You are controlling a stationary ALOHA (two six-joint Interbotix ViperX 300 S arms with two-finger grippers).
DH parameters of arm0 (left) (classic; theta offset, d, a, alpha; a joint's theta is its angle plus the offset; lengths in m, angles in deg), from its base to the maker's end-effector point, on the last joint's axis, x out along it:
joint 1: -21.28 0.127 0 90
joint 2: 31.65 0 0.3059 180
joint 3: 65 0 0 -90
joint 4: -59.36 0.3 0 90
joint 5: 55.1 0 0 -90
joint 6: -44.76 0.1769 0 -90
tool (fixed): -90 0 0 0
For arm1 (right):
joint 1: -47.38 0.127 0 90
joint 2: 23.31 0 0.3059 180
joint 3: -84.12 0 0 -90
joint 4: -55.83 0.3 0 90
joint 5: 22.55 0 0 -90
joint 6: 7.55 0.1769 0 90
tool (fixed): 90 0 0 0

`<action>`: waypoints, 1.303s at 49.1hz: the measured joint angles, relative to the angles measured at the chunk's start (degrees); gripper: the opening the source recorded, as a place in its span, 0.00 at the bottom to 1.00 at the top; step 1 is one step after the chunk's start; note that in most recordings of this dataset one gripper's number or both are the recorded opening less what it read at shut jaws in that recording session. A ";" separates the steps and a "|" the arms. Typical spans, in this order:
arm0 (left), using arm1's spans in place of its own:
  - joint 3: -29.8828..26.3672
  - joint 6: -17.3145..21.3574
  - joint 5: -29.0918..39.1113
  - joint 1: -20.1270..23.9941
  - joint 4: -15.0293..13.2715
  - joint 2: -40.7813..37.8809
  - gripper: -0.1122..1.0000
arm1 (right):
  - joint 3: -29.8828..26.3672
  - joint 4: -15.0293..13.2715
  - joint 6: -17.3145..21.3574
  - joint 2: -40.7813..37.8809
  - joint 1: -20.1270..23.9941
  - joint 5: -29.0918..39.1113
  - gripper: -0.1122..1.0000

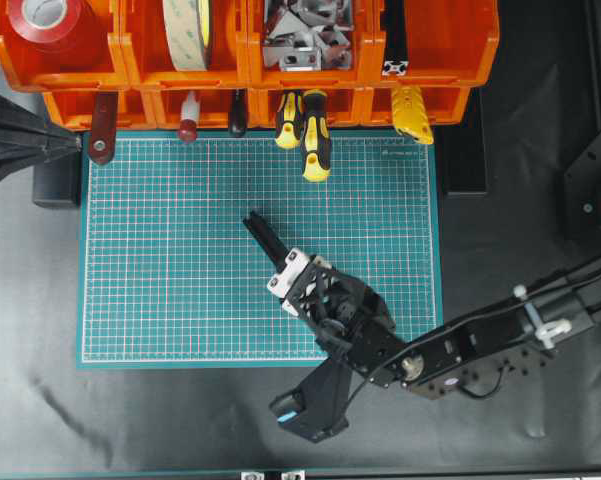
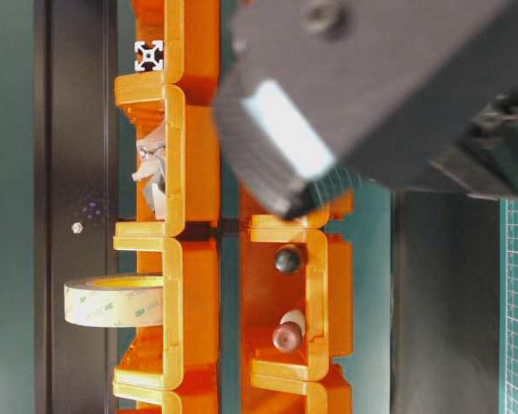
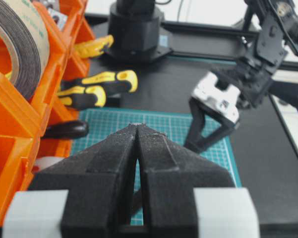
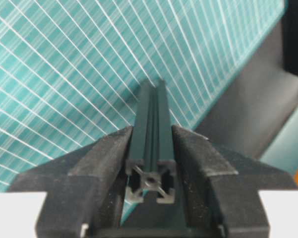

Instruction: Pick frame from container rack with right arm.

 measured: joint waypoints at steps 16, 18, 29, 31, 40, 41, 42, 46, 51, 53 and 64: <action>0.00 0.00 0.00 0.00 0.00 0.26 0.10 | -0.53 2.37 0.00 -0.62 0.00 -1.14 0.32; 0.00 0.00 0.00 0.00 0.09 0.26 0.10 | -0.44 2.55 0.09 -0.62 0.00 -1.49 0.32; 0.00 0.00 0.00 0.00 0.09 0.44 0.10 | -0.79 5.27 0.18 -0.53 -0.26 -2.11 0.33; 0.09 -0.09 0.00 0.00 0.09 0.53 0.10 | -0.97 6.24 0.26 -0.53 -0.35 -2.02 0.35; 0.09 0.00 0.00 0.00 0.09 1.32 0.10 | -0.44 10.63 0.62 -1.41 0.00 -2.20 0.76; 0.09 0.00 0.00 0.00 0.09 1.41 0.10 | -0.35 10.72 0.70 -1.41 0.09 -2.20 0.80; 0.00 -0.09 0.00 0.00 0.09 1.49 0.10 | -0.44 10.90 0.70 -1.41 0.09 -2.11 0.82; 0.09 -0.09 0.00 0.00 0.09 1.76 0.10 | -0.44 11.43 0.97 -1.49 0.09 -2.11 0.86; 0.53 -0.26 0.00 0.00 0.09 2.29 0.10 | -0.44 11.87 1.85 -1.41 0.18 -2.02 0.85; 0.53 -0.35 0.00 0.00 0.09 2.55 0.10 | -0.44 12.13 2.55 -1.41 0.35 -1.93 0.85; 0.53 -0.26 0.00 0.00 0.09 3.60 0.10 | -1.32 16.08 9.67 -0.97 2.02 -0.09 0.85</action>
